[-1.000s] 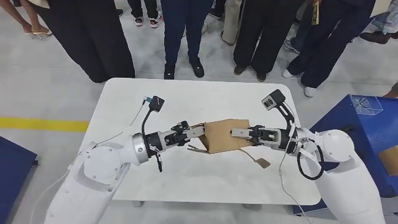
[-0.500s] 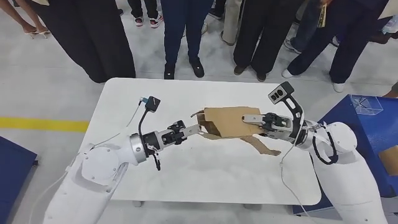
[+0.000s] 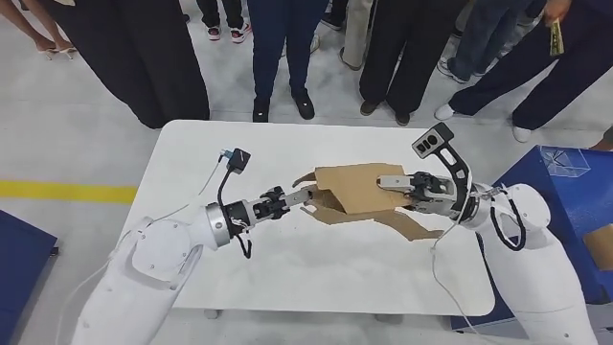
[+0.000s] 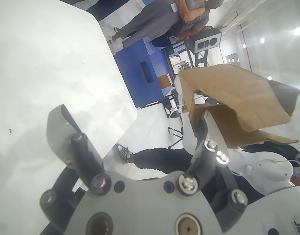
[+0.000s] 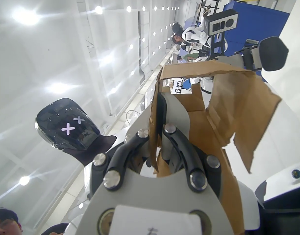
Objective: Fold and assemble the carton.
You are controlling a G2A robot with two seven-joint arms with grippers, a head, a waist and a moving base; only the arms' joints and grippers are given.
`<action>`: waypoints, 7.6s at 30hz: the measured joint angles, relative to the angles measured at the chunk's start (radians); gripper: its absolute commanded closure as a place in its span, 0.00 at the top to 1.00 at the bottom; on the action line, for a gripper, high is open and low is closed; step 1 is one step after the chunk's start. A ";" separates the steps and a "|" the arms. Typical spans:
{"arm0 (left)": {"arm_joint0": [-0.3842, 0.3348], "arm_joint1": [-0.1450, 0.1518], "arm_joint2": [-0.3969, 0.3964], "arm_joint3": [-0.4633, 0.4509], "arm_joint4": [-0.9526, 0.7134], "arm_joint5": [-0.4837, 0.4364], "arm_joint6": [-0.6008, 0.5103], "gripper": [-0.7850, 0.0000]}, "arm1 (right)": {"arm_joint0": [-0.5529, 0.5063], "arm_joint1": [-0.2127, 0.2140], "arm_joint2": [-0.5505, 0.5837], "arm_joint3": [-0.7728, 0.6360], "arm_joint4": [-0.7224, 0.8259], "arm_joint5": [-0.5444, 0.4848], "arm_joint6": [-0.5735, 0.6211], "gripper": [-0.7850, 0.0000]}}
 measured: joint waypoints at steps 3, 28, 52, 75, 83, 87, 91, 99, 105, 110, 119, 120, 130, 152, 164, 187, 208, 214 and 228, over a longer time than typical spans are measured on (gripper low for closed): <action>-0.004 -0.001 0.009 0.008 -0.002 -0.001 -0.003 1.00 | -0.003 0.001 0.006 -0.003 0.004 0.000 -0.001 0.00; 0.122 0.010 -0.055 -0.161 -0.013 -0.099 0.056 1.00 | -0.004 -0.002 0.001 0.013 -0.043 -0.041 -0.074 0.00; 0.000 -0.017 0.102 -0.074 0.026 0.022 0.046 1.00 | -0.060 0.004 0.005 -0.035 -0.065 -0.036 -0.012 0.00; 0.127 0.010 -0.065 -0.147 0.032 -0.041 0.078 1.00 | 0.019 -0.018 -0.053 0.099 0.208 0.169 -0.015 0.00; 0.084 0.003 -0.014 -0.132 0.043 -0.031 0.072 1.00 | -0.003 -0.015 -0.050 0.070 0.176 0.160 0.007 0.00; 0.064 -0.001 0.010 -0.124 0.050 -0.016 0.063 1.00 | -0.016 -0.014 -0.045 0.056 0.161 0.154 0.018 0.00; 0.044 -0.004 0.031 -0.105 0.058 0.017 0.055 1.00 | -0.024 -0.011 -0.042 0.043 0.129 0.139 0.026 0.00; 0.014 -0.010 0.066 -0.089 0.089 0.075 0.050 1.00 | -0.030 -0.003 -0.011 0.012 0.003 0.053 0.001 0.00; 0.044 -0.002 0.007 -0.118 0.058 0.074 0.058 1.00 | -0.020 0.003 0.029 0.017 -0.072 -0.013 -0.032 0.00; 0.094 0.008 -0.067 -0.176 0.023 0.047 0.075 1.00 | -0.010 0.007 0.033 0.020 -0.135 -0.041 -0.036 0.00; 0.098 0.007 -0.041 -0.206 0.091 0.067 0.097 1.00 | -0.024 0.008 0.000 -0.010 -0.205 -0.082 -0.033 0.00; 0.092 0.006 -0.032 -0.201 0.105 0.081 0.102 1.00 | -0.025 0.008 -0.001 -0.012 -0.205 -0.084 -0.032 0.00; 0.056 -0.001 0.021 -0.146 0.148 0.136 0.096 1.00 | -0.041 0.010 -0.002 -0.024 -0.190 -0.090 -0.017 0.00; 0.180 0.020 -0.156 -0.277 0.140 -0.043 0.173 1.00 | 0.047 -0.002 -0.084 0.188 0.062 0.251 0.042 0.00; 0.164 0.034 -0.163 -0.218 0.318 -0.013 0.068 1.00 | 0.067 0.003 -0.148 0.217 0.174 0.417 0.107 0.00; 0.085 0.018 0.018 -0.241 0.266 -0.014 -0.011 1.00 | 0.052 0.026 -0.163 0.175 0.161 0.412 0.112 0.00; -0.036 -0.018 0.169 -0.119 0.312 0.018 0.041 1.00 | 0.084 0.074 -0.209 0.243 0.194 0.382 0.142 0.00; 0.068 0.009 0.021 -0.191 0.252 -0.014 0.032 1.00 | 0.091 0.075 -0.207 0.251 0.203 0.392 0.133 0.00; 0.145 0.025 -0.099 -0.220 0.173 -0.073 0.028 1.00 | 0.093 0.073 -0.205 0.239 0.221 0.423 0.098 0.00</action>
